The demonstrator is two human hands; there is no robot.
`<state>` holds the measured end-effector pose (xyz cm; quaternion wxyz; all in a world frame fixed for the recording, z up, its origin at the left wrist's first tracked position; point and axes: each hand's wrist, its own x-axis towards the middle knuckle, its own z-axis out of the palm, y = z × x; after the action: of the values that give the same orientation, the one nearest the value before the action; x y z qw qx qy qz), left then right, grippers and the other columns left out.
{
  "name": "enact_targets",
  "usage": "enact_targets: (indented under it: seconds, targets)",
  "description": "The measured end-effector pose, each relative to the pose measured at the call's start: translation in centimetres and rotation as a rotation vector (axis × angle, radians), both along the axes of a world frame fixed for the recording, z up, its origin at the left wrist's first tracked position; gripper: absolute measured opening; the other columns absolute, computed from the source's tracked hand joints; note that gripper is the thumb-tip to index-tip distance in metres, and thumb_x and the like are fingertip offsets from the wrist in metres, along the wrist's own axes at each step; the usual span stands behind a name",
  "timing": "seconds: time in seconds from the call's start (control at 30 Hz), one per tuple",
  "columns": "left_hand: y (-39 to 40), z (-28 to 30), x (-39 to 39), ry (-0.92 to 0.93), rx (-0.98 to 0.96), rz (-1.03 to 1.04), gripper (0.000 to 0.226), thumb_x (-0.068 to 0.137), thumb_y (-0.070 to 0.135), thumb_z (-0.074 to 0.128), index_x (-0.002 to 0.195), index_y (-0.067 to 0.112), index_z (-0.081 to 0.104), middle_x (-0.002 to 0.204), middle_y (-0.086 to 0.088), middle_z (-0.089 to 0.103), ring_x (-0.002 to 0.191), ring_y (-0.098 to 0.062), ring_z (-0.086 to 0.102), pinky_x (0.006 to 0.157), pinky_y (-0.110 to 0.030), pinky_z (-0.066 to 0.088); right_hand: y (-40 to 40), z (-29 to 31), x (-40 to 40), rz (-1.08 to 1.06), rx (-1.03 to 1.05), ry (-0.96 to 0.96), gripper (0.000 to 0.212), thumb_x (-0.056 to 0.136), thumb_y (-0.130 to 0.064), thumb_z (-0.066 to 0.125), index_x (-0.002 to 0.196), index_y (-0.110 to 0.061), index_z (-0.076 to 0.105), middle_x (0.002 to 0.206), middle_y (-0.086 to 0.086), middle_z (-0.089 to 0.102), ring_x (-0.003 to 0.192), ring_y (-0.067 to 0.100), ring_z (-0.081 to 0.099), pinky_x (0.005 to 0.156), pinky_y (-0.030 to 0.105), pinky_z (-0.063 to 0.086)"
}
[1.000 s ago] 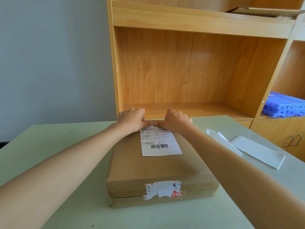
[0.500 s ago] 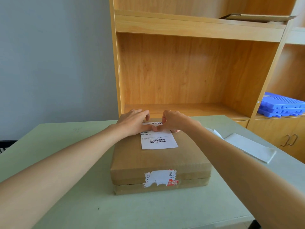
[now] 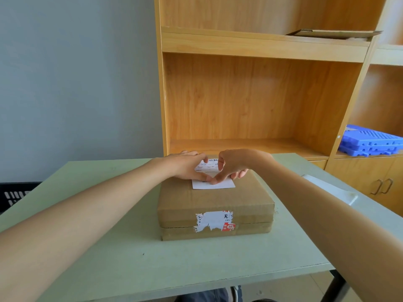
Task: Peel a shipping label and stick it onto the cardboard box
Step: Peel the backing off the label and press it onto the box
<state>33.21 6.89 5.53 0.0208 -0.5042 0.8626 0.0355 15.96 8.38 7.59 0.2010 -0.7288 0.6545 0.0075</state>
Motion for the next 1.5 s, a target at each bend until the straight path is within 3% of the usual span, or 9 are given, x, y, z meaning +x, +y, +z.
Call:
enact_targets:
  seconds: [0.2,0.37,0.47,0.53,0.6,0.67,0.87,1.13,1.5]
  targets:
    - [1.0,0.6,0.4,-0.008,0.058,-0.034,0.079,0.084,0.07,0.055,0.148,0.032,0.028,0.155,0.002,0.033,0.143,-0.023,0.029,0.113,-0.047,0.033,1.3,0.5,0.1,0.017,0.03,0.023,0.065,0.075,-0.044,0.081,0.123,-0.008,0.055,0.092,0.002,0.066,0.083,0.014,0.064,0.082,0.027,0.054]
    - [1.0,0.9,0.8,-0.043,0.116,-0.041,0.081,0.085,0.068,0.055,0.151,0.031,0.024,0.157,0.002,0.031,0.143,-0.024,0.031,0.115,-0.045,0.031,2.0,1.1,0.1,0.018,0.05,0.034,0.057,0.081,-0.04,0.077,0.123,-0.009,0.054,0.089,0.001,0.066,0.082,0.014,0.064,0.08,0.027,0.055]
    - [0.5,1.1,0.9,0.007,0.112,-0.003,0.071,0.093,0.061,0.047,0.152,0.026,0.026,0.157,-0.002,0.032,0.142,-0.027,0.035,0.115,-0.044,0.031,1.8,1.2,0.4,-0.007,-0.085,-0.027,0.042,0.095,-0.035,0.061,0.123,-0.005,0.053,0.091,0.004,0.062,0.082,0.02,0.061,0.068,0.024,0.052]
    - [0.1,0.8,0.9,0.049,0.072,0.051,0.068,0.097,0.058,0.041,0.153,0.023,0.025,0.156,-0.005,0.032,0.143,-0.031,0.032,0.115,-0.044,0.031,1.3,0.9,0.6,-0.036,-0.23,-0.031,0.04,0.098,-0.037,0.054,0.126,-0.009,0.05,0.11,0.008,0.059,0.091,0.025,0.058,0.078,0.033,0.049]
    - [-0.4,0.2,0.8,0.086,0.04,0.1,0.07,0.097,0.059,0.039,0.155,0.024,0.02,0.159,-0.006,0.027,0.146,-0.033,0.026,0.116,-0.048,0.029,0.5,0.1,0.6,-0.062,-0.348,-0.072,0.043,0.098,-0.037,0.054,0.131,-0.012,0.044,0.131,0.012,0.052,0.113,0.03,0.053,0.094,0.04,0.045]
    - [-0.8,-0.8,0.7,0.131,-0.004,0.132,0.073,0.096,0.061,0.038,0.156,0.027,0.015,0.162,-0.003,0.021,0.147,-0.033,0.023,0.116,-0.051,0.028,-0.1,-1.0,0.5,-0.094,-0.422,-0.14,0.048,0.096,-0.039,0.055,0.134,-0.013,0.04,0.136,0.012,0.049,0.126,0.033,0.045,0.1,0.044,0.041]
    - [-2.5,-3.1,-0.2,0.355,-0.198,0.261,0.06,0.098,0.059,0.036,0.15,0.03,0.024,0.152,-0.001,0.04,0.138,-0.028,0.038,0.097,-0.044,0.041,-2.2,-4.4,0.8,-0.241,-0.462,-0.189,0.061,0.095,-0.049,0.051,0.141,-0.015,0.032,0.142,0.011,0.044,0.132,0.034,0.038,0.103,0.047,0.038]
    - [-3.9,-4.3,-1.0,0.358,-0.216,0.313,0.061,0.095,0.063,0.041,0.146,0.031,0.03,0.152,-0.001,0.04,0.137,-0.029,0.038,0.103,-0.044,0.034,-3.8,-6.2,1.0,-0.261,-0.527,-0.094,0.064,0.093,-0.056,0.046,0.141,-0.016,0.033,0.143,0.007,0.046,0.135,0.031,0.037,0.106,0.044,0.03]
    - [-3.3,-4.4,0.1,0.397,-0.226,0.266,0.048,0.104,0.011,0.036,0.148,0.026,0.028,0.15,-0.006,0.041,0.136,-0.028,0.041,0.097,-0.044,0.044,-3.1,-6.0,-1.3,-0.3,-0.543,-0.133,0.037,0.098,-0.026,0.042,0.133,-0.017,0.037,0.137,0.008,0.049,0.128,0.03,0.041,0.099,0.044,0.033]
